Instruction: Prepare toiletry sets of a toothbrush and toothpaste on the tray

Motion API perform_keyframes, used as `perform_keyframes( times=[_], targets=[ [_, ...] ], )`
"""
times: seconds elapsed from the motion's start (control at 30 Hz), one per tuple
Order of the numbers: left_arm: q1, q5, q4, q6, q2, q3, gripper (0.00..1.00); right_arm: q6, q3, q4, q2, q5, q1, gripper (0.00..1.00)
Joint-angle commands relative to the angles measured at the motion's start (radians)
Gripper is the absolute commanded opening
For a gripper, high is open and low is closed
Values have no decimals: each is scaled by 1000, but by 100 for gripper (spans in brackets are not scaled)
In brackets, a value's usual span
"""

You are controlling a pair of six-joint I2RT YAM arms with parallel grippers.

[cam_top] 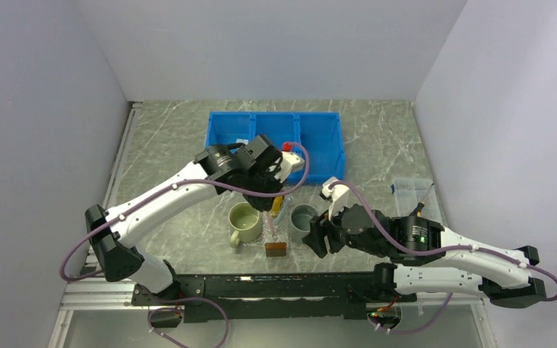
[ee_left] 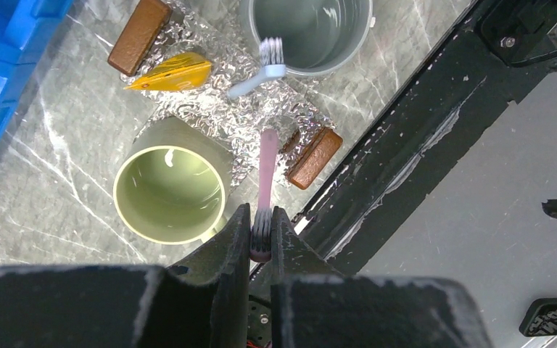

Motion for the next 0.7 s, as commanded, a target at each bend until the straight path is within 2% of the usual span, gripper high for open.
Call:
perform_keyframes(
  times=[0.0,0.23,0.67],
  targets=[
    [-22,-34,-15,-8,20,46,0,16,-11,18,-15,17,-1,63],
    [-39,-5,40,-24,36,-3,0,19,-24,11,-36,34,-2,64],
    [-89,-48,-1,-20,123,72,0,35,-37,-1,-69,35,-2,64]
  ],
)
